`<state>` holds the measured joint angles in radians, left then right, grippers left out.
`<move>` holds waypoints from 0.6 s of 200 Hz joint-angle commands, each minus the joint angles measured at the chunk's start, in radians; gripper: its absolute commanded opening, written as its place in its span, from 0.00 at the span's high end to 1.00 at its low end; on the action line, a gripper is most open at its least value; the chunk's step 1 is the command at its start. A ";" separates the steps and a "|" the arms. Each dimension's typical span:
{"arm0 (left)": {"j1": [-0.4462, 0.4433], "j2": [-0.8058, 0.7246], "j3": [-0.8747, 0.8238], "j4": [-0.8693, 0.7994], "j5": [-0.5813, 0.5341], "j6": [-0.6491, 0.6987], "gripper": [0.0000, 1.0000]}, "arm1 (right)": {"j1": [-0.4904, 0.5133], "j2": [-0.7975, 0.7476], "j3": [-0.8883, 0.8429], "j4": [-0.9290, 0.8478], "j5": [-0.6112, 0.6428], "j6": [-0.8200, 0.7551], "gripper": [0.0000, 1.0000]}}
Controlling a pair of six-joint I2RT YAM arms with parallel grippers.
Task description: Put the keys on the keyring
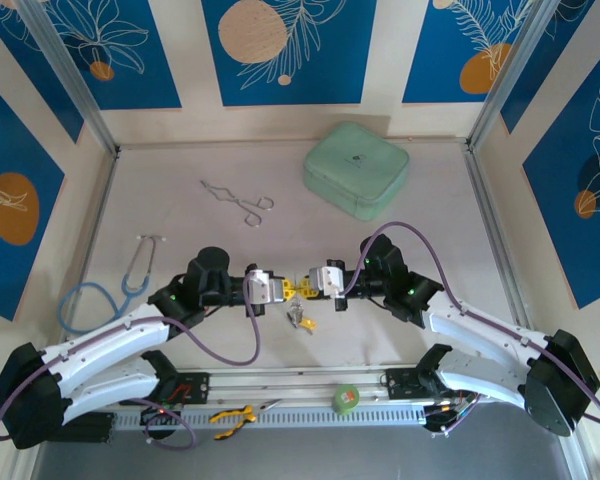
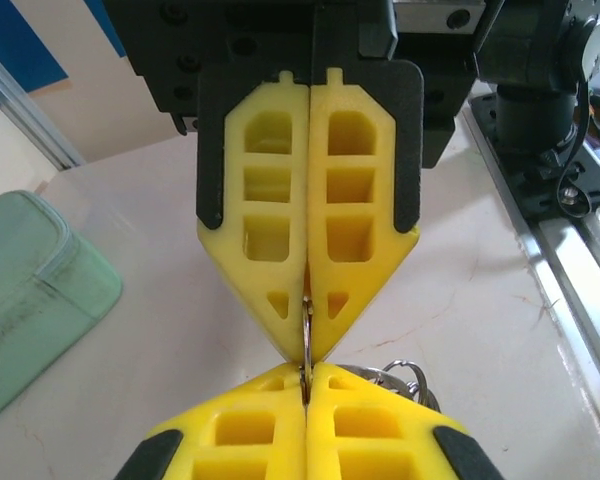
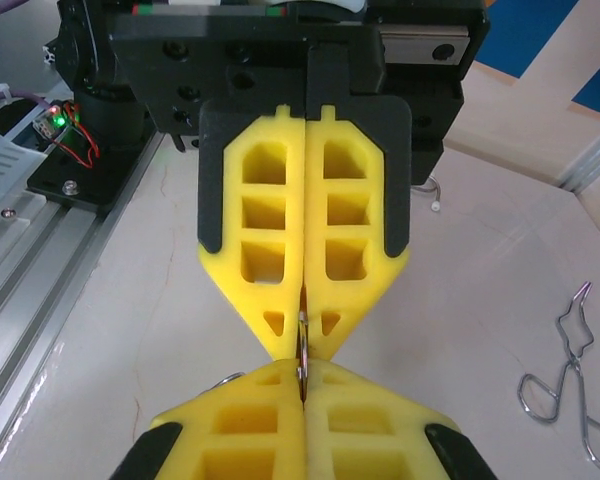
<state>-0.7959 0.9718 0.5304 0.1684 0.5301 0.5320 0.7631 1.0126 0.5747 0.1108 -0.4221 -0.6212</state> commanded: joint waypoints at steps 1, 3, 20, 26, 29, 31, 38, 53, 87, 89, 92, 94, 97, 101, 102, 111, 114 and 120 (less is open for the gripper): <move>0.005 -0.004 -0.003 0.002 0.000 0.026 1.00 | 0.002 0.007 0.010 -0.025 0.008 -0.018 0.99; 0.005 -0.004 -0.003 0.000 -0.001 0.029 1.00 | 0.002 0.009 0.013 -0.030 0.014 -0.018 0.98; 0.005 -0.007 0.003 -0.015 -0.001 0.058 1.00 | 0.010 0.018 0.030 -0.081 0.068 -0.047 0.90; 0.005 -0.006 0.003 -0.020 0.000 0.067 1.00 | 0.014 0.023 0.037 -0.095 0.082 -0.053 0.89; 0.004 -0.006 0.005 -0.023 -0.001 0.071 1.00 | 0.014 0.025 0.040 -0.103 0.086 -0.057 0.88; 0.004 -0.005 0.006 -0.024 0.000 0.073 1.00 | 0.016 0.026 0.043 -0.108 0.088 -0.061 0.88; 0.004 -0.004 0.009 -0.028 0.003 0.079 1.00 | 0.018 0.032 0.051 -0.118 0.094 -0.067 0.87; 0.004 0.002 0.020 -0.041 0.008 0.089 1.00 | 0.026 0.038 0.059 -0.124 0.101 -0.076 0.85; 0.003 0.017 0.034 -0.059 0.023 0.097 1.00 | 0.040 0.054 0.082 -0.135 0.105 -0.091 0.85; 0.004 0.017 0.035 -0.059 0.026 0.097 1.00 | 0.040 0.054 0.082 -0.134 0.104 -0.091 0.85; 0.004 0.019 0.036 -0.061 0.026 0.097 1.00 | 0.041 0.055 0.082 -0.133 0.102 -0.091 0.85; 0.004 0.019 0.036 -0.062 0.027 0.098 1.00 | 0.040 0.055 0.082 -0.132 0.101 -0.089 0.85; 0.003 0.020 0.037 -0.063 0.026 0.098 1.00 | 0.041 0.055 0.083 -0.130 0.099 -0.089 0.85; 0.004 0.023 0.037 -0.065 0.026 0.100 1.00 | 0.042 0.055 0.084 -0.128 0.096 -0.088 0.85; 0.004 0.023 0.037 -0.065 0.026 0.100 1.00 | 0.042 0.055 0.084 -0.128 0.096 -0.088 0.85; 0.003 0.025 0.040 -0.069 0.022 0.102 1.00 | 0.045 0.055 0.085 -0.128 0.092 -0.087 0.85; 0.004 0.027 0.041 -0.071 0.021 0.102 1.00 | 0.045 0.056 0.087 -0.128 0.091 -0.087 0.85; 0.004 0.030 0.044 -0.075 0.019 0.102 1.00 | 0.047 0.056 0.088 -0.129 0.089 -0.087 0.85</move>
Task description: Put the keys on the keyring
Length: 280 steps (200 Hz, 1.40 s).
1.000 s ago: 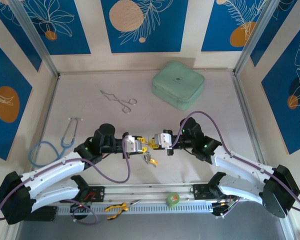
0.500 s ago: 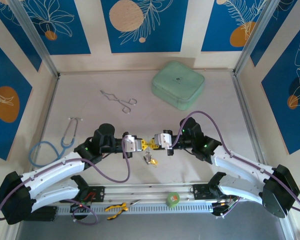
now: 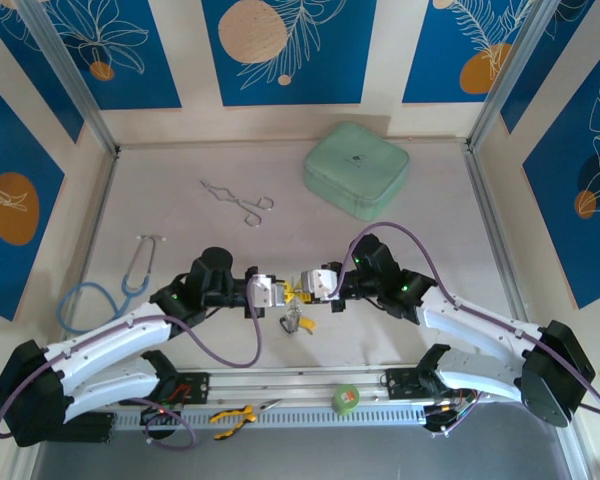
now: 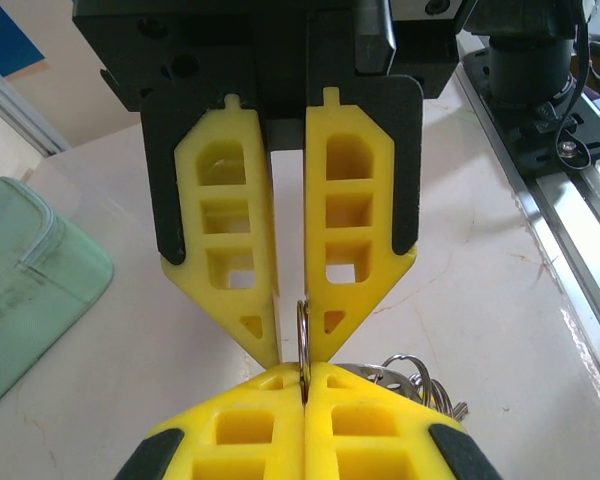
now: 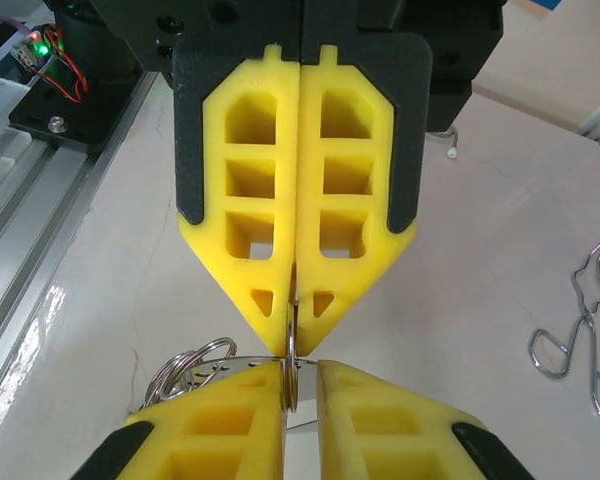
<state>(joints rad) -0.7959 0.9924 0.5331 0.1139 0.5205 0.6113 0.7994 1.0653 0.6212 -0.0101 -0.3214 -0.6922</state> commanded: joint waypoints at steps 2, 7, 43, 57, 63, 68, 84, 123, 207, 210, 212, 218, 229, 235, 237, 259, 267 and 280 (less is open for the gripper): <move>0.004 0.010 0.042 -0.020 0.028 0.023 1.00 | 0.012 0.004 0.043 -0.008 -0.011 -0.017 0.85; 0.003 0.011 0.044 -0.022 0.027 0.022 1.00 | 0.014 0.005 0.044 -0.009 -0.010 -0.017 0.85; 0.004 0.015 0.052 -0.020 0.036 0.015 1.00 | 0.026 0.017 0.048 -0.008 -0.005 -0.023 0.90; 0.004 0.017 0.055 -0.020 0.037 0.010 1.00 | 0.031 0.022 0.048 -0.001 -0.004 -0.021 0.90; 0.004 0.017 0.054 -0.016 0.038 0.006 1.00 | 0.033 0.024 0.049 0.003 -0.004 -0.021 0.91; 0.003 0.018 0.053 -0.012 0.039 0.003 1.00 | 0.035 0.026 0.048 0.006 -0.003 -0.019 0.92; 0.004 0.017 0.050 -0.001 0.040 -0.009 1.00 | 0.038 0.031 0.041 0.026 0.001 -0.016 1.00; 0.004 -0.039 0.027 -0.023 -0.061 -0.036 0.49 | 0.001 0.000 -0.017 0.094 0.004 0.017 1.00; 0.004 -0.361 -0.010 -0.293 -0.699 -0.694 0.28 | -0.028 -0.040 -0.054 0.063 0.005 0.005 1.00; 0.004 -0.365 -0.013 -0.301 -0.708 -0.720 0.28 | -0.028 -0.041 -0.054 0.064 0.003 0.004 1.00; 0.004 -0.367 -0.014 -0.303 -0.714 -0.738 0.28 | -0.029 -0.039 -0.053 0.064 0.002 0.004 1.00; 0.004 -0.374 -0.023 -0.315 -0.728 -0.794 0.28 | -0.029 -0.039 -0.054 0.063 -0.001 0.004 1.00; 0.004 -0.379 -0.035 -0.345 -0.766 -0.933 0.27 | -0.031 -0.038 -0.053 0.064 -0.007 0.005 1.00; 0.004 -0.377 -0.036 -0.373 -0.782 -1.008 0.27 | -0.031 -0.038 -0.053 0.063 -0.007 0.006 1.00; 0.004 -0.376 -0.037 -0.381 -0.786 -1.034 0.27 | -0.031 -0.038 -0.053 0.064 -0.007 0.006 1.00; 0.004 -0.341 -0.021 -0.508 -0.788 -1.297 0.30 | -0.034 -0.037 -0.055 0.061 -0.007 0.013 1.00; 0.004 -0.319 0.008 -0.606 -0.805 -1.378 0.30 | -0.034 -0.039 -0.058 0.061 -0.007 0.017 1.00; 0.003 -0.283 0.057 -0.749 -0.837 -1.506 0.29 | -0.035 -0.040 -0.065 0.071 -0.008 0.021 1.00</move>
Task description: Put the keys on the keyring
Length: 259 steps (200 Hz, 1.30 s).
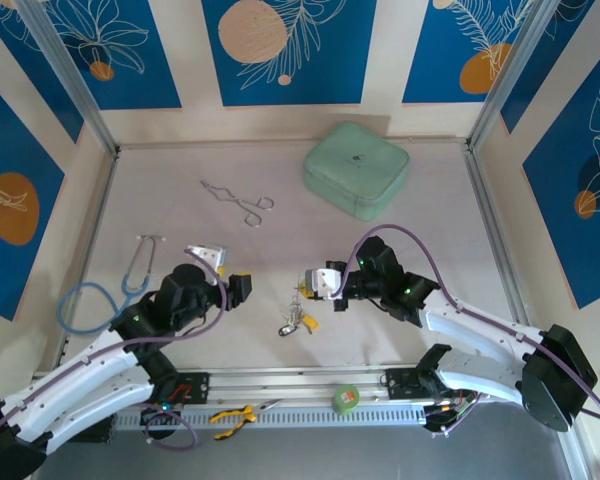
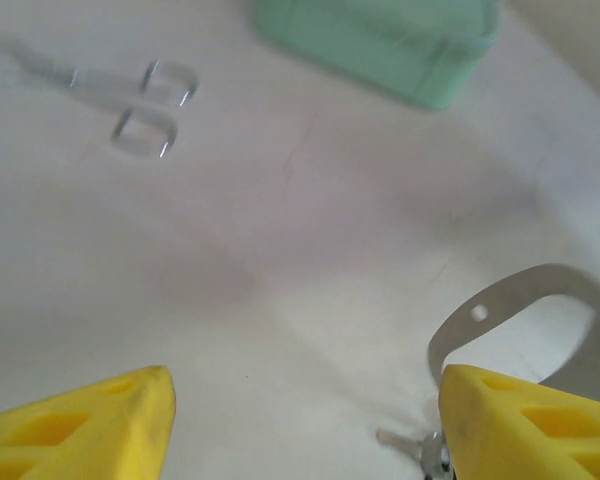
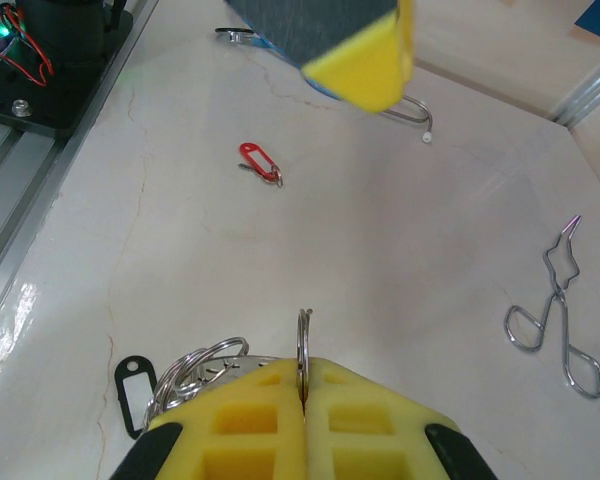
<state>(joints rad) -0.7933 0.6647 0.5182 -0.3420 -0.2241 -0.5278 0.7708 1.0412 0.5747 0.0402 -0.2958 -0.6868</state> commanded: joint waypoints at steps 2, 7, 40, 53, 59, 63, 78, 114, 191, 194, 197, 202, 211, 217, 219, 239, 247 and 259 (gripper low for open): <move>0.001 0.050 0.077 -0.313 -0.097 -0.387 0.28 | -0.007 -0.017 -0.020 0.024 -0.034 0.016 1.00; 0.001 0.061 0.089 -0.360 -0.111 -0.444 0.28 | -0.007 -0.016 -0.023 0.030 -0.034 0.014 1.00; 0.003 0.082 0.095 -0.533 -0.128 -0.658 0.28 | 0.043 -0.055 -0.090 0.178 0.051 -0.083 1.00; 0.002 0.062 0.085 -0.563 -0.161 -0.690 0.28 | 0.078 -0.059 -0.098 0.195 0.109 -0.157 1.00; 0.003 0.050 0.082 -0.578 -0.179 -0.707 0.29 | 0.093 -0.060 -0.100 0.202 0.135 -0.189 1.00; 0.004 0.040 0.080 -0.587 -0.190 -0.719 0.29 | 0.102 -0.063 -0.103 0.207 0.149 -0.205 1.00; 0.006 0.006 0.072 -0.612 -0.214 -0.752 0.30 | 0.129 -0.070 -0.115 0.219 0.184 -0.266 1.00; 0.012 -0.029 0.072 -0.656 -0.229 -0.790 0.31 | 0.155 -0.065 -0.143 0.249 0.232 -0.361 1.00; 0.014 0.031 0.100 -0.701 -0.195 -0.820 0.30 | 0.154 -0.042 -0.118 0.219 0.241 -0.356 1.00; 0.015 0.043 0.105 -0.706 -0.193 -0.824 0.30 | 0.153 -0.040 -0.117 0.219 0.241 -0.351 1.00; 0.014 0.056 0.109 -0.708 -0.190 -0.825 0.30 | 0.153 -0.037 -0.116 0.218 0.243 -0.348 1.00; 0.016 0.081 0.117 -0.715 -0.186 -0.830 0.30 | 0.151 -0.034 -0.112 0.215 0.246 -0.338 1.00; 0.016 0.130 0.135 -0.721 -0.172 -0.832 0.30 | 0.149 -0.028 -0.107 0.207 0.248 -0.320 1.00; 0.016 0.166 0.148 -0.722 -0.164 -0.828 0.30 | 0.147 -0.024 -0.103 0.198 0.249 -0.306 1.00; 0.016 0.179 0.153 -0.723 -0.163 -0.826 0.30 | 0.145 -0.022 -0.103 0.195 0.248 -0.300 1.00; 0.016 0.300 0.194 -0.732 -0.148 -0.812 0.33 | 0.125 -0.019 -0.088 0.151 0.198 -0.243 1.00; 0.016 0.341 0.208 -0.737 -0.145 -0.807 0.36 | 0.124 -0.015 -0.087 0.147 0.187 -0.231 1.00; 0.020 0.407 0.227 -0.737 -0.139 -0.791 0.38 | 0.122 -0.012 -0.087 0.145 0.178 -0.226 1.00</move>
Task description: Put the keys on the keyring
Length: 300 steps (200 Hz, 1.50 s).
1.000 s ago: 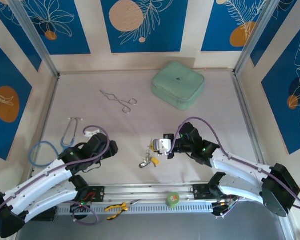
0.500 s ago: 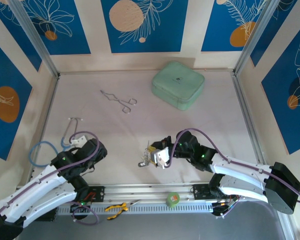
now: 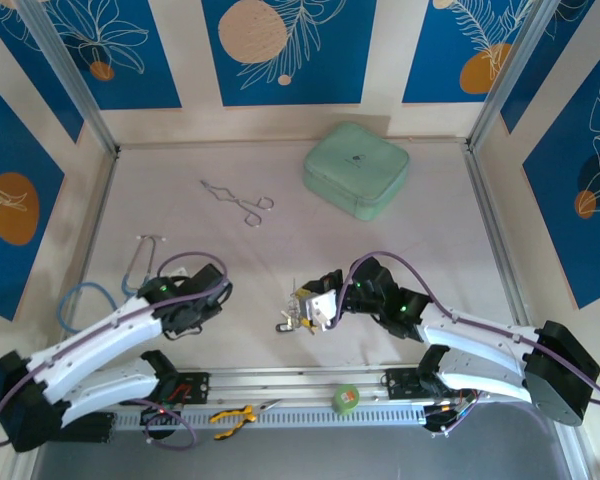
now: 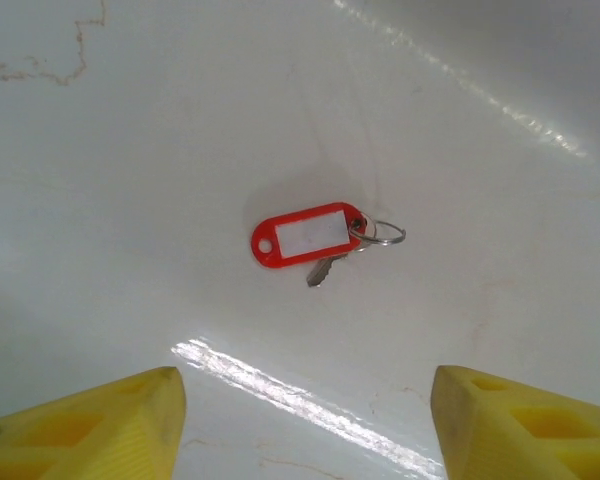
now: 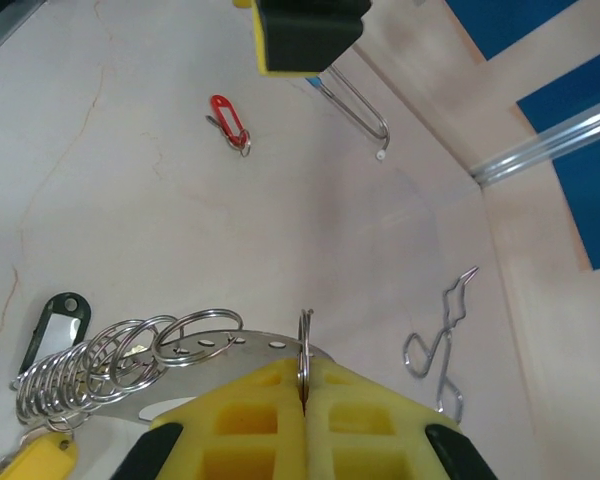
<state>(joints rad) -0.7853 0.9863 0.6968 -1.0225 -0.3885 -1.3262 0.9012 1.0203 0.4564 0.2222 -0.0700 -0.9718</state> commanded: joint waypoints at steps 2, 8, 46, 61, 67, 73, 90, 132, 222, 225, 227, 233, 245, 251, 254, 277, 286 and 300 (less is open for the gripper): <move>0.011 0.094 0.052 -0.056 0.027 0.011 0.38 | -0.007 0.009 0.031 -0.037 -0.048 0.060 1.00; 0.011 0.118 0.058 -0.055 0.029 0.018 0.40 | -0.008 0.011 0.032 -0.036 -0.053 0.063 1.00; 0.065 0.173 0.023 0.157 0.040 0.232 0.52 | -0.013 0.020 0.031 -0.019 -0.076 0.072 1.00; 0.102 0.174 0.017 0.226 0.054 0.389 0.55 | -0.013 0.016 0.038 -0.036 -0.074 0.071 1.00; 0.119 0.170 0.014 0.247 0.070 0.450 0.55 | -0.014 0.010 0.037 -0.040 -0.074 0.071 1.00; 0.137 0.161 0.008 0.268 0.092 0.504 0.55 | -0.015 0.004 0.036 -0.040 -0.072 0.073 1.00; 0.179 0.125 -0.015 0.313 0.128 0.617 0.54 | -0.017 -0.006 0.030 -0.040 -0.072 0.083 1.00; 0.230 0.067 -0.086 0.315 0.166 0.619 0.49 | -0.016 -0.012 0.029 -0.051 -0.069 0.090 1.00; 0.271 0.132 -0.104 0.347 0.301 0.584 0.47 | -0.014 -0.010 0.039 -0.067 -0.076 0.087 1.00; 0.272 0.139 -0.103 0.350 0.306 0.585 0.47 | -0.014 -0.011 0.040 -0.067 -0.077 0.086 1.00; 0.272 0.143 -0.102 0.351 0.310 0.584 0.47 | -0.013 -0.010 0.040 -0.067 -0.077 0.085 1.00; 0.271 0.155 -0.099 0.356 0.321 0.589 0.48 | -0.013 -0.008 0.041 -0.066 -0.079 0.085 1.00; 0.271 0.178 -0.090 0.357 0.322 0.604 0.48 | -0.013 -0.006 0.042 -0.067 -0.082 0.084 1.00; 0.271 0.187 -0.083 0.351 0.312 0.614 0.49 | -0.013 -0.006 0.043 -0.067 -0.083 0.084 1.00; 0.271 0.192 -0.080 0.349 0.306 0.619 0.49 | -0.012 -0.006 0.042 -0.067 -0.083 0.084 1.00; 0.271 0.221 -0.035 0.327 0.258 0.679 0.49 | -0.012 -0.006 0.045 -0.069 -0.086 0.084 1.00; 0.269 0.236 -0.013 0.318 0.239 0.707 0.50 | -0.012 -0.006 0.046 -0.071 -0.086 0.084 1.00; 0.268 0.263 0.016 0.304 0.206 0.749 0.51 | -0.012 -0.009 0.046 -0.071 -0.086 0.084 1.00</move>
<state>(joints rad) -0.5243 1.2167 0.6441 -0.6834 -0.1207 -0.6701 0.8879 1.0218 0.4713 0.1699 -0.1318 -0.8989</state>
